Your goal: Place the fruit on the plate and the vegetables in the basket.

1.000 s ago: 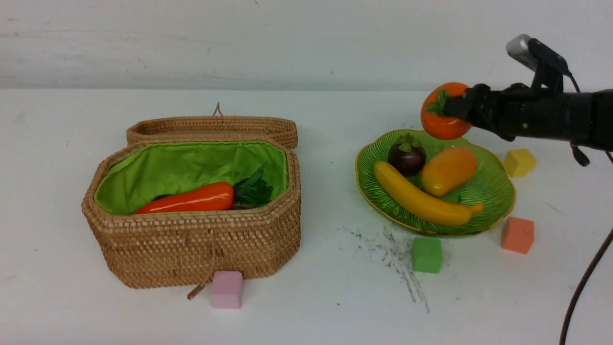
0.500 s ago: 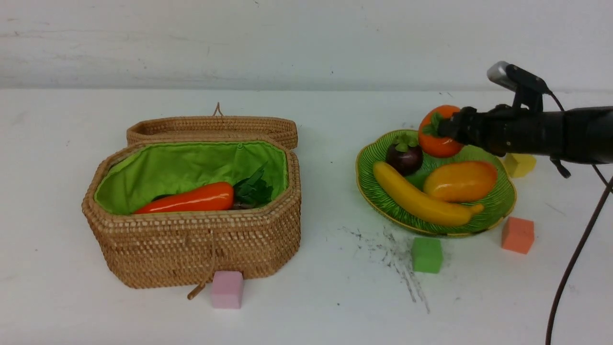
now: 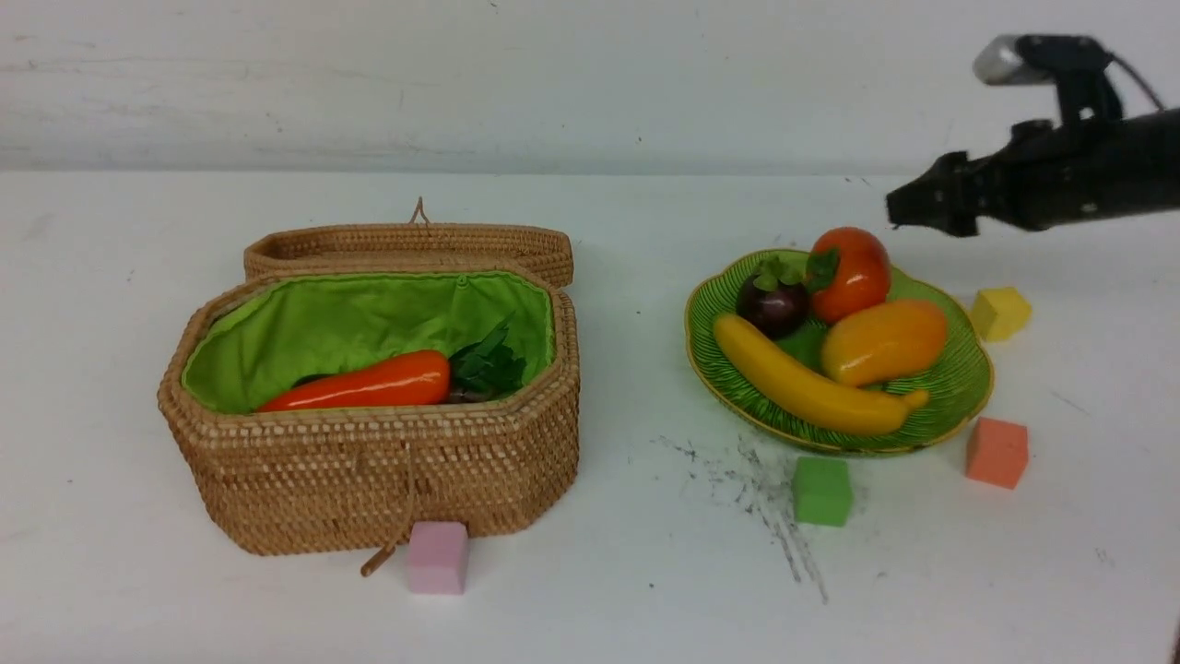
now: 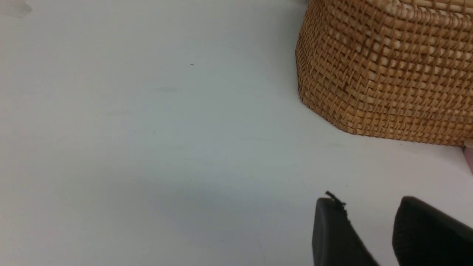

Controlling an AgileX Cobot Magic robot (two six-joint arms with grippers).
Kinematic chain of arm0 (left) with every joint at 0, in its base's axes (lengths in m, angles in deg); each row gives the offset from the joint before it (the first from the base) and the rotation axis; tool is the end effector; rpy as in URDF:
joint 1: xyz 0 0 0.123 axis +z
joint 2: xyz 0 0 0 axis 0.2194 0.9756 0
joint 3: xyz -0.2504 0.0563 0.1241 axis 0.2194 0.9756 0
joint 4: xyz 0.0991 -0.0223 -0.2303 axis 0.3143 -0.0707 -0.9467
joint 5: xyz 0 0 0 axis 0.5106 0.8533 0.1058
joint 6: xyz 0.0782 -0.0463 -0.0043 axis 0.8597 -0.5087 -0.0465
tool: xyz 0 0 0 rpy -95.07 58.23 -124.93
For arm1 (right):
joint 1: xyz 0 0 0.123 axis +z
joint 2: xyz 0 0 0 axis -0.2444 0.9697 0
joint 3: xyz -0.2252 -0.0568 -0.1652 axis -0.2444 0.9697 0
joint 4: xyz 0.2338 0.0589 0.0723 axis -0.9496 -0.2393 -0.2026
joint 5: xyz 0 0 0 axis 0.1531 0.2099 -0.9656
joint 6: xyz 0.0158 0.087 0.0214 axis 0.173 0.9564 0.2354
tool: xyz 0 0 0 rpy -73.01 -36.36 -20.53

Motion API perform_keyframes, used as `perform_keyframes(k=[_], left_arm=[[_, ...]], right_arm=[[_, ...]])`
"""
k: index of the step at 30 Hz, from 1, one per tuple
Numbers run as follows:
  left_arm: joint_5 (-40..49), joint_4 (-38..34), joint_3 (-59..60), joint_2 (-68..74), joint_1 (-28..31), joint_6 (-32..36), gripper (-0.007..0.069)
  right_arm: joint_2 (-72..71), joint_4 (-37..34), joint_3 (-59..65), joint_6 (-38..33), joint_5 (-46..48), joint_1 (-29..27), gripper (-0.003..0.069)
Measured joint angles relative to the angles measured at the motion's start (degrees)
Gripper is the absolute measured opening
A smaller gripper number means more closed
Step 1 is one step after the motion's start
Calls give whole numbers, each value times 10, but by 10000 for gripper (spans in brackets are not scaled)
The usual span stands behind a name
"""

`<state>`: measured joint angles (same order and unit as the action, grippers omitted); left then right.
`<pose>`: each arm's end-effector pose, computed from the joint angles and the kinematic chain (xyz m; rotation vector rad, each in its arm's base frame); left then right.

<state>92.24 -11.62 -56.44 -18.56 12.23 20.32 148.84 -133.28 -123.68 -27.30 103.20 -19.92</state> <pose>0.0520 0.0042 0.1682 -0.2000 1.8882 -0.0812 0.4250 0.0032 0.2972 -0.4081 2.1479 0.4168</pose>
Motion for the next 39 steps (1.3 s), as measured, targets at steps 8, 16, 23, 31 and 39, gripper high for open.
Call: perform_keyframes(k=[8, 16, 23, 31, 39], left_arm=[[0, 0, 0, 0, 0, 0, 238], [0, 0, 0, 0, 0, 0, 238], [0, 0, 0, 0, 0, 0, 239], [0, 0, 0, 0, 0, 0, 239], [0, 0, 0, 0, 0, 0, 239]], right_arm=[[-281, 257, 111, 307, 151, -17, 132], [-617, 222, 440, 267, -13, 37, -8], [-742, 219, 580, 272, -80, 44, -8], [-743, 188, 595, 272, -120, 62, -8], [-744, 174, 596, 273, -126, 62, -6]])
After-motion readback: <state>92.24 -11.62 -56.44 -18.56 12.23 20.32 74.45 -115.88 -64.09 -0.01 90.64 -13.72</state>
